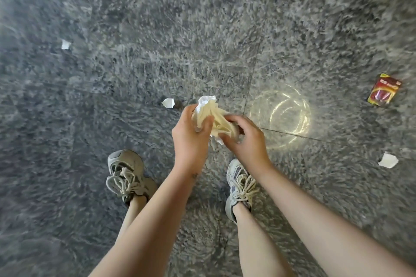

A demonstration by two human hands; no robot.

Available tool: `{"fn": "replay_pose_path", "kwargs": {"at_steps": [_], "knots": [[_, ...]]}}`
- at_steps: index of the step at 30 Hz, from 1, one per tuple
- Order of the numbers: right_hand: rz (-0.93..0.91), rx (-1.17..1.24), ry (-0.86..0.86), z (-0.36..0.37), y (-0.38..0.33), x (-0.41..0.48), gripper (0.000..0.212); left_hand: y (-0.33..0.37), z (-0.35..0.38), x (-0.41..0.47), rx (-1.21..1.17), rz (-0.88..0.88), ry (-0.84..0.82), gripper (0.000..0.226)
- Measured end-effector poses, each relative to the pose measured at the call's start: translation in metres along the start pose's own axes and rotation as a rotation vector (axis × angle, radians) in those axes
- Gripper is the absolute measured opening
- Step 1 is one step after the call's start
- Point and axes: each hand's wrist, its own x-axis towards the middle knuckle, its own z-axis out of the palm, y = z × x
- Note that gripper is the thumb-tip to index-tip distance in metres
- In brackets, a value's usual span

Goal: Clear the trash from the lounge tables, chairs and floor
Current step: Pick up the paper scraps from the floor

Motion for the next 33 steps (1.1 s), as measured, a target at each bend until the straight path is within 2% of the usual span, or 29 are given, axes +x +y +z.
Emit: {"fn": "replay_pose_path", "kwargs": {"at_steps": [4,9,12,14,21,25,28,33], "knots": [[0.026,-0.043,-0.056,0.040,0.001,-0.001,0.041,-0.030,-0.023,0.013,0.037,0.001,-0.005,0.022],[0.045,-0.023,-0.140,0.107,-0.013,0.010,0.041,-0.085,-0.088,0.043,0.103,-0.063,0.029,0.018],[0.117,-0.023,-0.040,0.147,-0.013,0.037,0.032,-0.120,-0.129,0.068,0.131,-0.093,0.088,0.016],[0.182,-0.107,0.023,0.174,-0.003,0.064,0.028,-0.142,-0.151,0.088,0.128,-0.103,0.115,0.013],[0.487,-0.421,0.150,0.261,0.061,0.156,0.042,-0.215,-0.169,0.159,0.093,-0.106,0.132,0.017],[0.530,-0.476,0.202,0.288,0.085,0.181,0.043,-0.238,-0.168,0.189,0.130,-0.063,0.043,0.018],[0.509,-0.483,0.172,0.293,0.087,0.187,0.032,-0.244,-0.174,0.206,0.117,-0.056,0.053,0.018],[0.495,-0.501,0.105,0.290,0.037,0.189,0.020,-0.228,-0.206,0.208,0.073,-0.129,0.062,0.022]]}}
